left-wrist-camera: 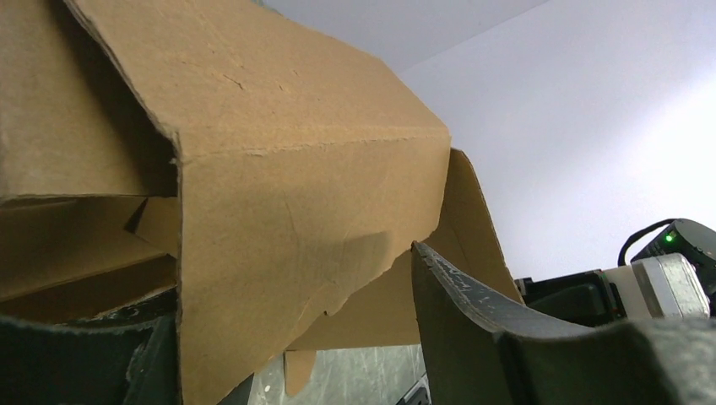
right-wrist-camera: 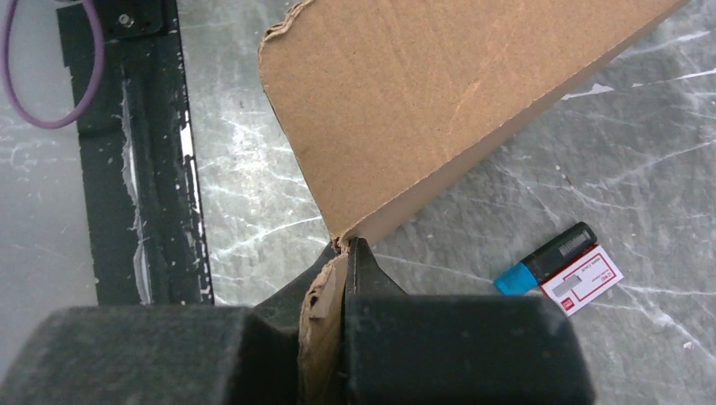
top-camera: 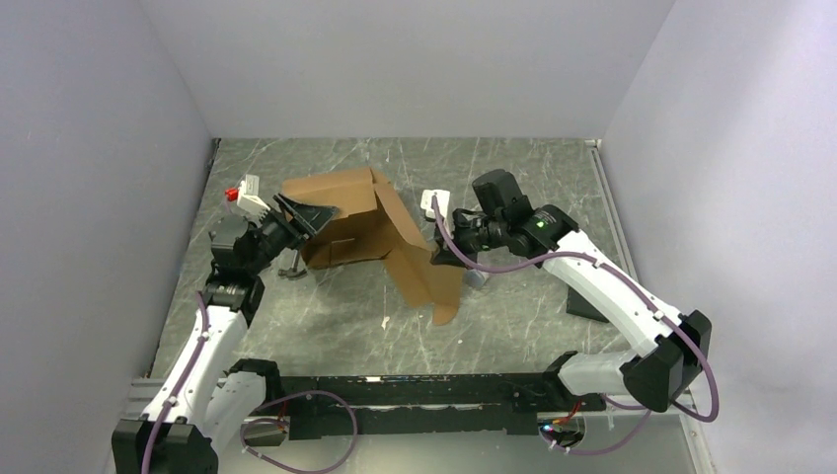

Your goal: Fold the paper box

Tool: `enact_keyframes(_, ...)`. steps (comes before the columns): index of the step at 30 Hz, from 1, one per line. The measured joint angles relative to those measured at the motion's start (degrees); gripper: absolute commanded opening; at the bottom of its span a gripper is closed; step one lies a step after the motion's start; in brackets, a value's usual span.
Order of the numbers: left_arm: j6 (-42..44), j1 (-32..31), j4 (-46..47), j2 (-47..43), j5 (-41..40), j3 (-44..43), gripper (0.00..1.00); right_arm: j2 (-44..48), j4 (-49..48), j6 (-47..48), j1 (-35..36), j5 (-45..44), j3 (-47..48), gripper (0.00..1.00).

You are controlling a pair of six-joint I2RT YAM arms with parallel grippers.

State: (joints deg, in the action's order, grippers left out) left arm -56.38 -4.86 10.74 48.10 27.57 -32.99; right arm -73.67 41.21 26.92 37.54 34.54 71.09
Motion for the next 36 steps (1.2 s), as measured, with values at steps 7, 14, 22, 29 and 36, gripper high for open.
enact_keyframes(7,1.25,0.00,-1.40,0.50,-0.07,-0.96,0.64,1.07,2.08,1.25,-0.42,2.03,0.00,0.00)
enact_keyframes(14,2.93,0.00,-3.45,0.50,-0.57,-1.11,0.61,1.07,2.29,1.60,-2.91,3.67,0.00,0.00)
enact_keyframes(22,4.90,0.00,-6.21,0.50,-1.40,-1.51,0.59,2.05,1.99,1.66,-5.99,5.92,-1.38,0.00)
enact_keyframes(29,6.05,0.00,-7.34,0.52,-1.51,-2.36,0.59,2.45,2.73,3.61,-6.78,9.16,-1.62,0.00)
enact_keyframes(36,6.62,0.00,-8.98,0.52,-1.51,-3.19,0.57,2.45,4.92,6.58,-6.82,12.55,-1.62,0.00)
